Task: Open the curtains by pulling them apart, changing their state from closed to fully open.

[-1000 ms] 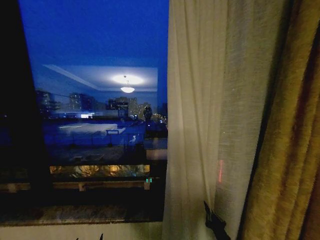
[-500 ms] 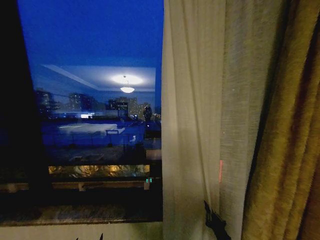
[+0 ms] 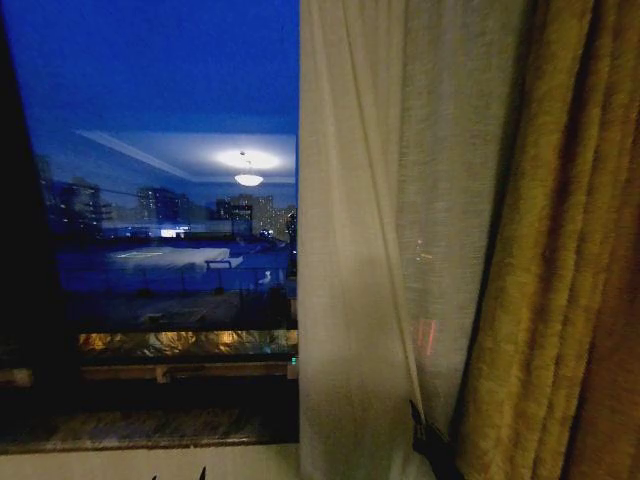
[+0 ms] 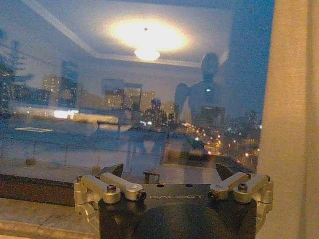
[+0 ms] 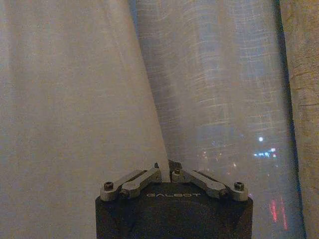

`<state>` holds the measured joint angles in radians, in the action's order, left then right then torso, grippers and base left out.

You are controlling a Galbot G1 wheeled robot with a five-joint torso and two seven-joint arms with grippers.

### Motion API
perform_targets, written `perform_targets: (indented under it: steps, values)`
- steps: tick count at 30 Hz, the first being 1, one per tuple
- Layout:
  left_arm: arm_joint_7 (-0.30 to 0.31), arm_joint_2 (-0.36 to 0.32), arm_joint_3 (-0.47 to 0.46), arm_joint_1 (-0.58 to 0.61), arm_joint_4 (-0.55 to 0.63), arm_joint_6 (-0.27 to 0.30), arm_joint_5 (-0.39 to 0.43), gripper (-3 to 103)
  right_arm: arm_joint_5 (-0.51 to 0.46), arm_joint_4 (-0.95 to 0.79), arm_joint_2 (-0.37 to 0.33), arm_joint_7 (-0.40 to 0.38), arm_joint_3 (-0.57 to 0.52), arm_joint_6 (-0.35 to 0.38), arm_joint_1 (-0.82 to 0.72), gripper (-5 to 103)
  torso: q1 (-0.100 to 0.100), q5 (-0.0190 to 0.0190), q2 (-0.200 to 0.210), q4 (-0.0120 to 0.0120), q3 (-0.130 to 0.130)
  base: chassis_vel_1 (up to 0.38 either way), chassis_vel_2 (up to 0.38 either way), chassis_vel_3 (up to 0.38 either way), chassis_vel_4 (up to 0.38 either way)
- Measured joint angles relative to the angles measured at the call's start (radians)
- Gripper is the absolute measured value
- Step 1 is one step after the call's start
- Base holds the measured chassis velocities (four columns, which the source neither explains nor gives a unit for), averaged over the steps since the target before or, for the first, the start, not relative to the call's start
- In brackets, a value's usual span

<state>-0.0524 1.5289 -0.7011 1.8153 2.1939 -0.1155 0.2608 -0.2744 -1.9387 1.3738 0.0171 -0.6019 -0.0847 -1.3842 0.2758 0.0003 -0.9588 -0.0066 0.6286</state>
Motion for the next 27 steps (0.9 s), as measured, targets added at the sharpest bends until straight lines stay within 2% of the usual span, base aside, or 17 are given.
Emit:
perform_targets:
  steps: [7, 11, 12, 13, 16, 21, 22, 23, 24, 27]
  values:
    - [0.000, 0.001, 0.001, 0.000, -0.003, -0.001, 0.000, 100, 0.002, -0.001, 0.000, -0.002, 0.002, -0.007, -0.004, 0, 0.000, -0.0011, 0.000, 0.0000, 0.000, -0.009, -0.003, 0.009, 0.010]
    - [-0.002, 0.003, 0.000, 0.004, -0.004, -0.004, 0.000, 100, 0.010, 0.000, 0.000, -0.015, 0.002, -0.009, -0.007, 0, 0.000, -0.0001, 0.000, -0.0001, 0.000, 0.000, 0.000, 0.000, 0.000]
    - [-0.002, 0.003, -0.001, 0.004, -0.004, -0.004, 0.000, 100, 0.018, 0.000, 0.000, -0.018, 0.002, -0.009, -0.008, 5, 0.000, -0.0002, 0.000, -0.0001, 0.000, 0.000, 0.000, 0.000, 0.000]
    - [-0.002, 0.003, -0.001, 0.004, -0.004, -0.004, 0.000, 100, 0.018, 0.000, 0.000, -0.018, 0.002, -0.009, -0.008, 5, 0.000, -0.0002, 0.000, -0.0001, 0.000, 0.000, 0.000, 0.000, 0.000]
    - [-0.002, 0.001, -0.002, 0.006, -0.003, -0.004, 0.001, 100, 0.048, -0.001, 0.000, -0.019, 0.002, -0.009, -0.020, 21, 0.000, -0.0005, 0.000, 0.0000, 0.000, 0.000, 0.000, 0.000, 0.000]
    - [-0.002, 0.001, -0.002, 0.006, -0.002, -0.005, 0.001, 100, 0.065, -0.008, 0.000, -0.022, 0.006, -0.003, -0.044, 32, 0.000, -0.0006, 0.000, -0.0001, 0.000, 0.000, 0.000, 0.000, 0.000]
    - [-0.002, 0.000, -0.003, 0.006, -0.002, -0.005, 0.000, 100, 0.068, -0.008, 0.000, -0.024, 0.007, -0.001, -0.048, 37, 0.000, -0.0005, 0.000, -0.0001, 0.000, 0.000, 0.000, 0.000, 0.000]
    - [-0.002, 0.000, -0.003, 0.006, -0.002, -0.005, 0.000, 100, 0.072, -0.008, 0.000, -0.026, 0.007, 0.001, -0.051, 48, 0.000, -0.0005, 0.000, 0.0000, 0.000, 0.000, 0.000, 0.000, 0.000]
    - [-0.002, 0.000, -0.003, 0.006, -0.002, -0.005, 0.000, 100, 0.073, -0.008, 0.000, -0.026, 0.007, 0.001, -0.052, 48, 0.000, -0.0005, 0.000, -0.0001, 0.000, 0.000, 0.000, 0.000, 0.000]
    - [-0.002, -0.003, -0.004, 0.006, -0.003, -0.005, 0.001, 100, 0.073, -0.008, 0.000, -0.028, 0.007, 0.001, -0.052, 59, 0.000, -0.0005, 0.000, -0.0001, 0.000, 0.000, 0.000, 0.000, 0.000]
